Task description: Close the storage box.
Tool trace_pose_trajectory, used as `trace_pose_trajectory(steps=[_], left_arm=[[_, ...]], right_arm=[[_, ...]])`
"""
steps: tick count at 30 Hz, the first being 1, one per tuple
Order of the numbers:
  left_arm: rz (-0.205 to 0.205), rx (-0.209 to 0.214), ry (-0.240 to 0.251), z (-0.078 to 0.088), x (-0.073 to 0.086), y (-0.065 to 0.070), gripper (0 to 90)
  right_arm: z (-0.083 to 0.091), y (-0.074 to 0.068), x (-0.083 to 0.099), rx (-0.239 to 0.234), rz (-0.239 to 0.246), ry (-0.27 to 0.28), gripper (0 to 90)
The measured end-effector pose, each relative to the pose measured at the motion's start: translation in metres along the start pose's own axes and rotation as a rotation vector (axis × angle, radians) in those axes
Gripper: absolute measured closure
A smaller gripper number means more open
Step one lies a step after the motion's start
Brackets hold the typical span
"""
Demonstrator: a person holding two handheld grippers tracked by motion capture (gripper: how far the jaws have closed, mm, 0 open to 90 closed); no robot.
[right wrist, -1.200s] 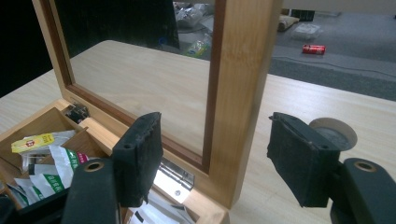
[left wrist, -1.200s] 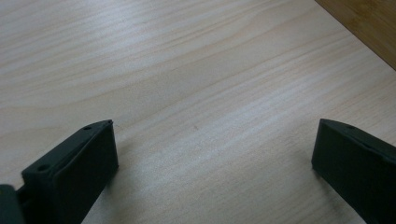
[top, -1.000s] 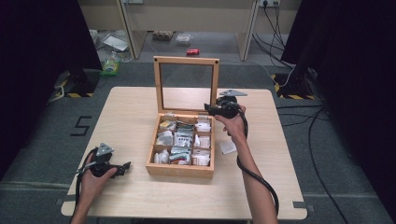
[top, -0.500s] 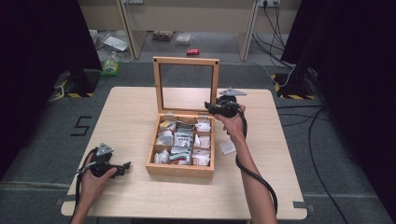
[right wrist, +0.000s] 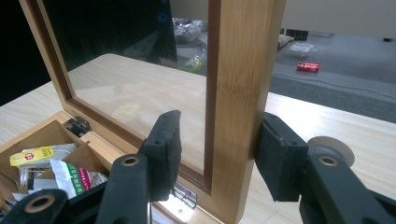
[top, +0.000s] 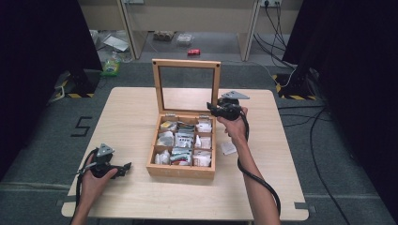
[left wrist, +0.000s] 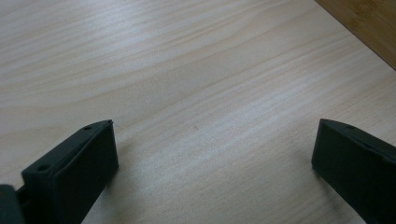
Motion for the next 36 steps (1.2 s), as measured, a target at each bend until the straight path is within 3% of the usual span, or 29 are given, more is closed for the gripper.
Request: trace_pose_trajectory(steps=[22,36], left_arm=[[0.0,0.0,0.001,0.0,0.0,0.0,0.0],[0.001,0.001,0.0,0.0,0.0,0.0,0.0]], right_arm=[[0.017,-0.012,0.002,-0.037,0.012,0.017,57.1],[0.026,-0.019,0.0,-0.019,0.032,0.015,57.2]])
Point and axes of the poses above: each handheld gripper's, and its own axes: z roughly backward along the jaws, x roughly out of its underside, y roughly to its right, the point moved 8 cm from there along -z, roughly forward along the jaws, and after that the axes turned 12 degrees about -x, right-handed, at the moved point
